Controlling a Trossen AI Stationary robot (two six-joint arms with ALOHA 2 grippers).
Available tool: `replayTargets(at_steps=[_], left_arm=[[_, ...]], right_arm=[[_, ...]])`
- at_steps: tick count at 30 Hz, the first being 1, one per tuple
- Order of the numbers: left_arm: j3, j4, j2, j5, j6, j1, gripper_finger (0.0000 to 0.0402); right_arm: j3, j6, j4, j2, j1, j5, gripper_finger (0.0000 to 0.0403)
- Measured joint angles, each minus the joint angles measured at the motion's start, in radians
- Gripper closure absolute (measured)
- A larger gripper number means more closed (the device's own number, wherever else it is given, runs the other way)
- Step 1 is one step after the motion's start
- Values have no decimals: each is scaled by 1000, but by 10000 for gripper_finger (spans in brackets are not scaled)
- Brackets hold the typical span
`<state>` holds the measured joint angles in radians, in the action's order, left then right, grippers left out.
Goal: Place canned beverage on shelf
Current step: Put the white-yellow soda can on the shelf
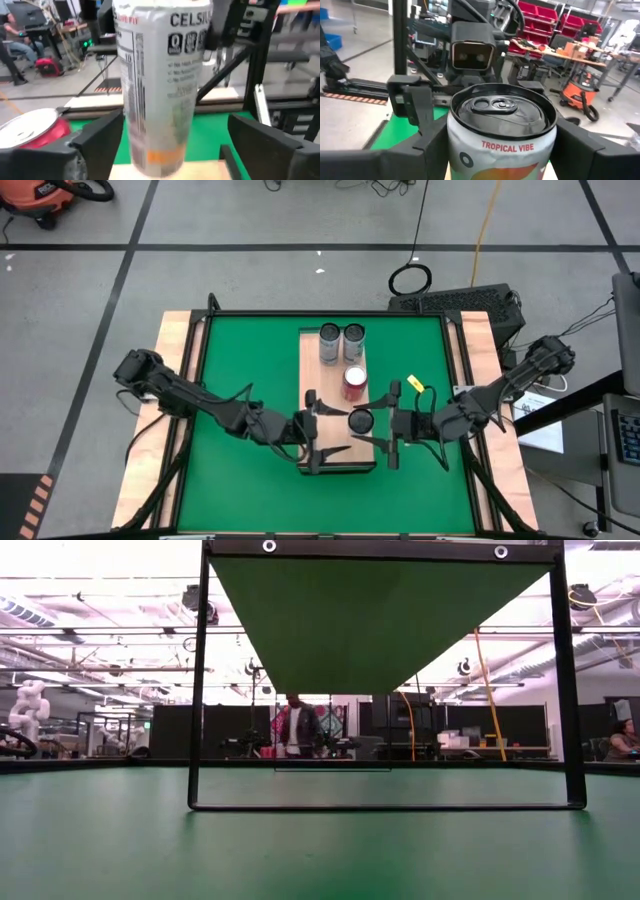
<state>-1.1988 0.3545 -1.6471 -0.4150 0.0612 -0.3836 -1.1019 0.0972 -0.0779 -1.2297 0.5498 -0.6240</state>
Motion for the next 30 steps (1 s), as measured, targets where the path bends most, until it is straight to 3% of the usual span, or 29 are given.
replayTargets(at_steps=[15,24,30], left_arm=[[0,-216,134,-20,28,2,34],[0,-242,144,-20,68,6,34],[0,-244,144,-20,78,36,34]], right_arm=[[171,-5,-179,29,-68,49,149],[288,-10,-319,34,-94,49,149],[299,-29,-307,34,-98,50,146]])
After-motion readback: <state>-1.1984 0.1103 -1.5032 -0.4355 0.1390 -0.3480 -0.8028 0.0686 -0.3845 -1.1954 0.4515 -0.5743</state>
